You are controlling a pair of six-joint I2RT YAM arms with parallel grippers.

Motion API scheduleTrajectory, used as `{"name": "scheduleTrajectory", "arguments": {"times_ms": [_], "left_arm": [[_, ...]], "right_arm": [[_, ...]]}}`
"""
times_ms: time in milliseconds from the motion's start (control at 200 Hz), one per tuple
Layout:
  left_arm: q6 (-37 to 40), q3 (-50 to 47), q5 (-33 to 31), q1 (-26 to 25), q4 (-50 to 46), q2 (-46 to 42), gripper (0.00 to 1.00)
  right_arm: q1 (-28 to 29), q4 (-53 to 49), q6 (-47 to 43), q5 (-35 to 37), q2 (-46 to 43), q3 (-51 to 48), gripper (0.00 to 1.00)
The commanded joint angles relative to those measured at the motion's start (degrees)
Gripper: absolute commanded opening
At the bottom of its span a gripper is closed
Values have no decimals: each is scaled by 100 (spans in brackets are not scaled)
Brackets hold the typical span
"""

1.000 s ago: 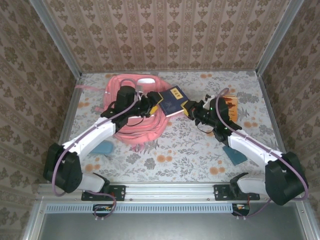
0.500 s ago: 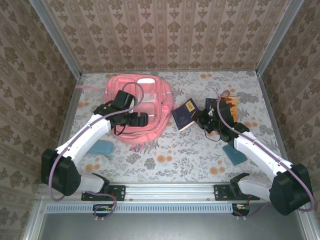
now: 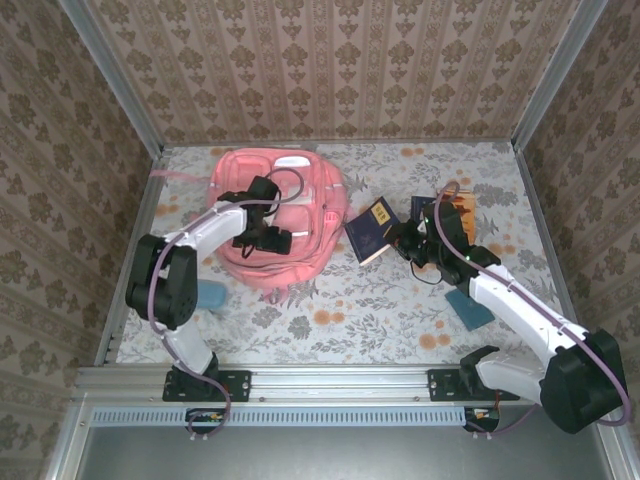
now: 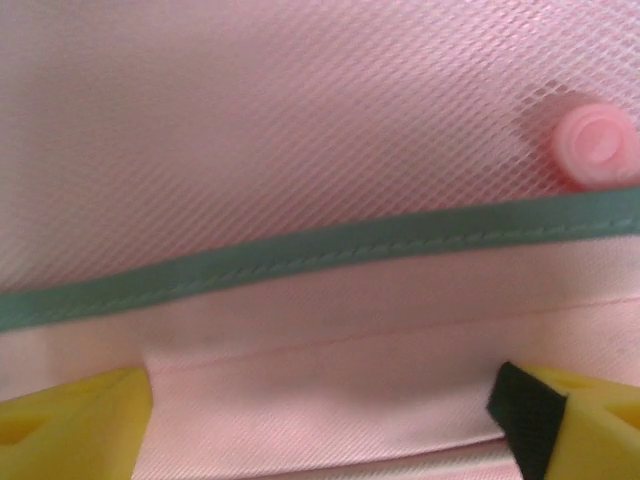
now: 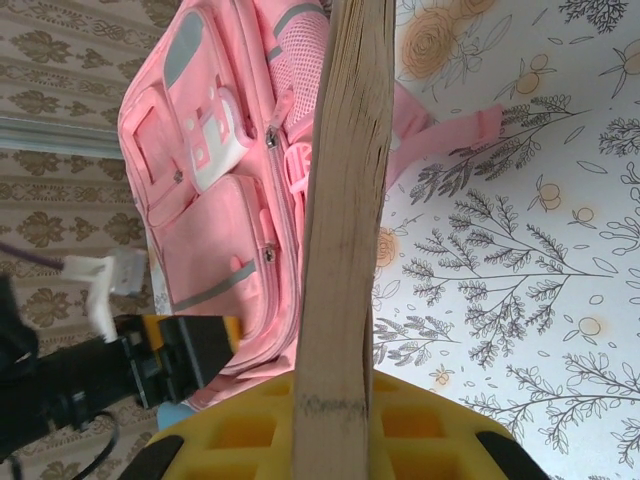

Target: Pack books, pencil case, and school supplies into a backpack

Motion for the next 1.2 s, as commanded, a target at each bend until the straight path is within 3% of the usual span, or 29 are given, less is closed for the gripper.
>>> {"name": "scheduleTrajectory", "arguments": {"times_ms": [0, 95, 225, 450, 545, 670, 805, 1005, 1195], "left_arm": [[-340, 63, 1432, -106, 628, 382, 90], [-555, 265, 1916, -486, 895, 591, 89], [-590, 759, 1944, -925, 865, 807, 88], [97, 1566, 450, -1409, -159, 635, 87], [607, 1690, 137, -1587, -340, 572, 87], [1042, 1878, -55, -1718, -450, 762, 83], [1491, 2272, -74, -1765, -554, 1197, 64], [2177, 2918, 201, -1794, -898, 1832, 63], [2281, 3309, -205, -1816, -1070, 2287, 59]], "right_arm": [[-29, -91, -123, 131, -245, -66, 5], [-38, -170, -126, 210, -316, -105, 5], [-73, -242, -124, 250, -378, -122, 6], [-207, -615, -151, 444, -674, -175, 5], [-317, -903, -223, 708, -936, -220, 6], [-445, -1312, -346, 1071, -1245, -257, 5], [-509, -1582, -463, 1257, -1461, -252, 5], [-540, -1621, -442, 1165, -1494, -292, 5], [-548, -1479, -354, 1007, -1435, -328, 5]]}}
